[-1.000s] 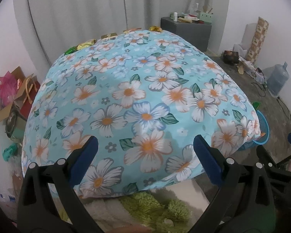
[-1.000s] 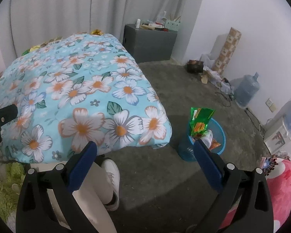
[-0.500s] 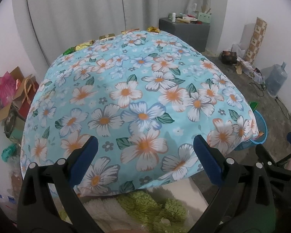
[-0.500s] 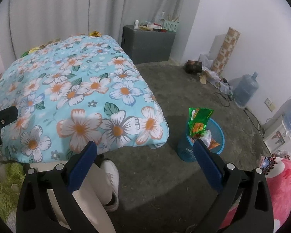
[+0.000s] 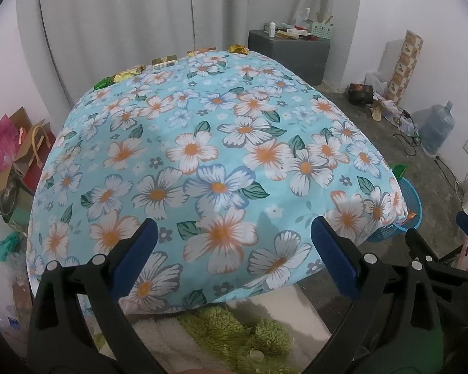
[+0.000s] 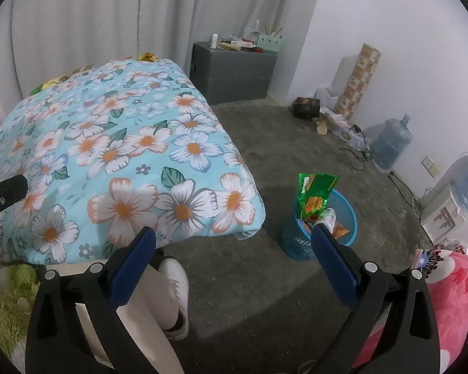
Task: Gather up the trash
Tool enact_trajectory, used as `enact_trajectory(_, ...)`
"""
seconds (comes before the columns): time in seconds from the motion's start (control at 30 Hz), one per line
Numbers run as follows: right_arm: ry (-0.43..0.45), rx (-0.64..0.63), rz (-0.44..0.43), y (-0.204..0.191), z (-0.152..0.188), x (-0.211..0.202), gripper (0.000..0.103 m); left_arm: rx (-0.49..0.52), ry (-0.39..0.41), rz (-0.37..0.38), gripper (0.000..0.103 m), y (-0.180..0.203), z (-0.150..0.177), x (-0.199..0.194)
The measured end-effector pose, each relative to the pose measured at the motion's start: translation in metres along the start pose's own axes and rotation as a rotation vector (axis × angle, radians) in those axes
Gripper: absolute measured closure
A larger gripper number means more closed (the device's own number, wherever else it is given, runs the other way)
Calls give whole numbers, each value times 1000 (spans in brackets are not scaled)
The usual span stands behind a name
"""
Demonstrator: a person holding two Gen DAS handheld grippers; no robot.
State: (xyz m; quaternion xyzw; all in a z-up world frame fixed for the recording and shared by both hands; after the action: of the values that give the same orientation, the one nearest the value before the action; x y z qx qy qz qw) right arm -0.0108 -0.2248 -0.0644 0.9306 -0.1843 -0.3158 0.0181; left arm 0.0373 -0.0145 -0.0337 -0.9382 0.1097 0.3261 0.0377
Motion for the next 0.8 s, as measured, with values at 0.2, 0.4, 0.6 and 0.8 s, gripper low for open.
enact_trajectory(0.2,-1,-3,-3,0,-1,0,6,-5,-6,-5,9,0,1,1)
enact_trajectory(0.4,2,-6,-4,-1,-3,0,6,-5,-4,-5,9,-2,1,2)
enact_trajectory(0.6,7,-12,-3,-3,-5,-2,6,-9,-2,-8,9,-2,0,1)
enact_trajectory(0.8,8,-12,-4,-3,-7,-2,6,-16,2,-12,9,-3,-2,0)
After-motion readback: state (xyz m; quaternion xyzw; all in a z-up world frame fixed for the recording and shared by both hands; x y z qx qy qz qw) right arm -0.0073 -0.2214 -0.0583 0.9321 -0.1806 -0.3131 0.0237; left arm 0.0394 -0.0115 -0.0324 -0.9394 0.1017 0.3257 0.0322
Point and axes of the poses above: each gripper's, at about its wrist camera, not at the fingertips, and x roughly the way its jaws point, y to its right, z to its underside, the point moved 2 cm from there along x, roughly the way its jaws point, and after that the axes turned 13 degrees about y, right-handed, at the moved point
